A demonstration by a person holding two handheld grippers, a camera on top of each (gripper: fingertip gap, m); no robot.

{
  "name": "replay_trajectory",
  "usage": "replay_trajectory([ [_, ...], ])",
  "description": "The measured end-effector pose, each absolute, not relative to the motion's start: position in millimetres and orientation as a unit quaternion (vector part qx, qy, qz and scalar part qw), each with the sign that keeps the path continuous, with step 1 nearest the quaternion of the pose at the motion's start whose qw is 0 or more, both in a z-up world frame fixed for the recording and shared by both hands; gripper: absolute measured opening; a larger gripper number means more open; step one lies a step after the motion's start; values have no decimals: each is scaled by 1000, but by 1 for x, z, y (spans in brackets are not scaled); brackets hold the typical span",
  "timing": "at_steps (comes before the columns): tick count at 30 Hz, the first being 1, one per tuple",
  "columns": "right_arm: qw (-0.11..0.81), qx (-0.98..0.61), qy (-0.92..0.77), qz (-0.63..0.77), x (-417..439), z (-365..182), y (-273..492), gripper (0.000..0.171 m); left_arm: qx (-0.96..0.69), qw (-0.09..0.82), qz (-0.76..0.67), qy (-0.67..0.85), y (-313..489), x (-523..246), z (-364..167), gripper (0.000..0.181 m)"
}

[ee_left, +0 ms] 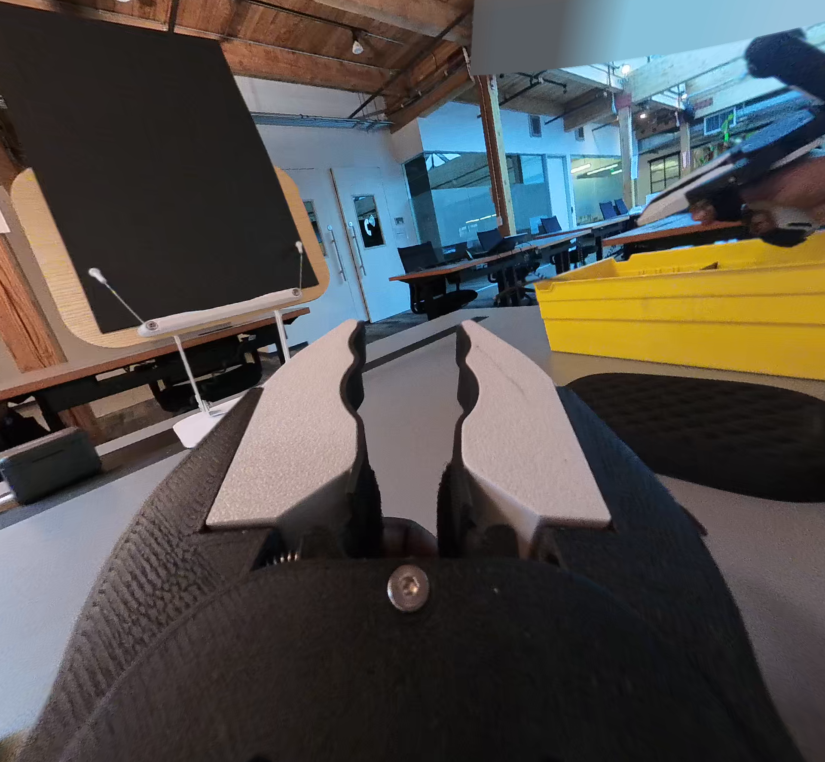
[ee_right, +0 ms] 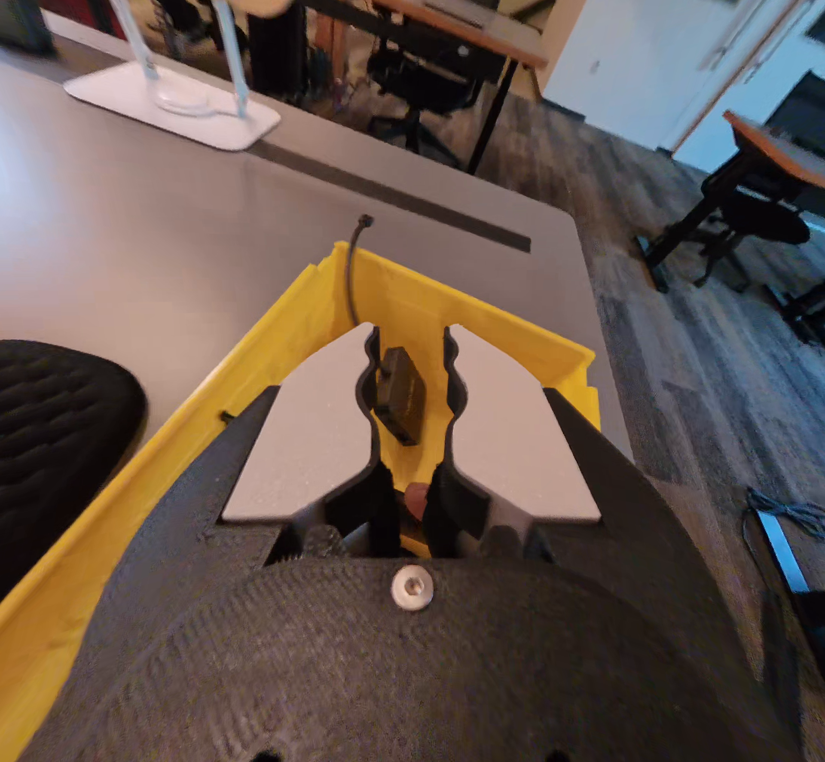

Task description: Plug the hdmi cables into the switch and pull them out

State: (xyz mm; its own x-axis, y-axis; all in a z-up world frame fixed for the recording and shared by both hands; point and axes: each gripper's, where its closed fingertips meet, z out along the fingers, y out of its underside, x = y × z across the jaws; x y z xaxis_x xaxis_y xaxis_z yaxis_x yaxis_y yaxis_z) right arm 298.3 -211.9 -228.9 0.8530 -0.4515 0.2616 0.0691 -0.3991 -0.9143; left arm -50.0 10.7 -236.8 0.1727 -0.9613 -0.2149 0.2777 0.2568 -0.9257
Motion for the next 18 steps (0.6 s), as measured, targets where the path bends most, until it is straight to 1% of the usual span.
replay_trajectory([
  [6,588,-771,58,-236,258,-196,-207,30,-403,653,-501,400,22,-57,-232,36],
  [8,588,-776,40,-224,243,-194,-199,33,-407,650,-507,393,24,-58,-231,36],
  [10,611,-766,18,-201,219,-182,-188,40,-407,651,-509,390,24,-59,-231,36],
  [11,636,-748,6,-189,204,-170,-181,49,-406,652,-508,391,24,-59,-231,36],
  [12,669,-721,-10,-180,187,-154,-174,66,-405,653,-505,394,23,-58,-231,36],
  [13,707,-684,-34,-178,168,-136,-167,95,-402,654,-502,398,22,-57,-232,36],
  [14,744,-640,-63,-183,148,-118,-161,118,-400,655,-498,404,20,-57,-232,36],
  [15,775,-596,-88,-190,128,-103,-158,132,-396,657,-494,408,18,-56,-232,36],
  [18,836,-505,-126,-177,77,-81,-148,145,-384,667,-484,416,14,-56,-232,40],
])
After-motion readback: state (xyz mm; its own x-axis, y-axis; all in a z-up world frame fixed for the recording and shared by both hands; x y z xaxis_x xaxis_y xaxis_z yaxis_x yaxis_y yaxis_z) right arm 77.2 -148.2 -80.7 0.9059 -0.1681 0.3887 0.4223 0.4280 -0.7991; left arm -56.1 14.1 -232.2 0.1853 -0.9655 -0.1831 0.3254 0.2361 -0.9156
